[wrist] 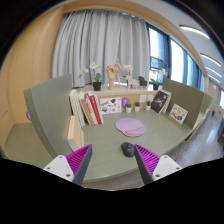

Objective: Arrange mouse

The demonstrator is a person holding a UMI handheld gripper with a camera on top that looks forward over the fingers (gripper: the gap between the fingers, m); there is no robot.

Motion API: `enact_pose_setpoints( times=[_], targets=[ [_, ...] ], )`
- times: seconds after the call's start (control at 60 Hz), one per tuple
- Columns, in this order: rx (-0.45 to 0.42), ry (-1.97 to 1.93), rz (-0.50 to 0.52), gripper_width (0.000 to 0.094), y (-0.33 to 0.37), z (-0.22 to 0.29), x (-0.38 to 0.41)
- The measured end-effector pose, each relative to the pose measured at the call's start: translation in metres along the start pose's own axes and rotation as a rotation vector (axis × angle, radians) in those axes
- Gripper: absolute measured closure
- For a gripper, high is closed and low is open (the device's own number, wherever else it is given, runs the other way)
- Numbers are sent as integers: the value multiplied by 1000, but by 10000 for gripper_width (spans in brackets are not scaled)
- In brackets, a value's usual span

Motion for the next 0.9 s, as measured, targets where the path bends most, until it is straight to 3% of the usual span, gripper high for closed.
enact_pose_setpoints(
  times=[0.433,0.667,0.9],
  targets=[
    [116,75,60,87,-60,-78,-23],
    [249,84,61,88,-121,-120,-91],
    [349,114,181,99,-211,-139,-122]
  ],
)
Point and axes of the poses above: the point between the fingertips, and its own axes, seen from behind it with the camera up: x to the left, z up, y backward, against the way the camera looks, the point moved 9 cm from there along y, backward, against the way the camera looks, and after that the axes turned 1 degree about -y, right-handed, at the moved point
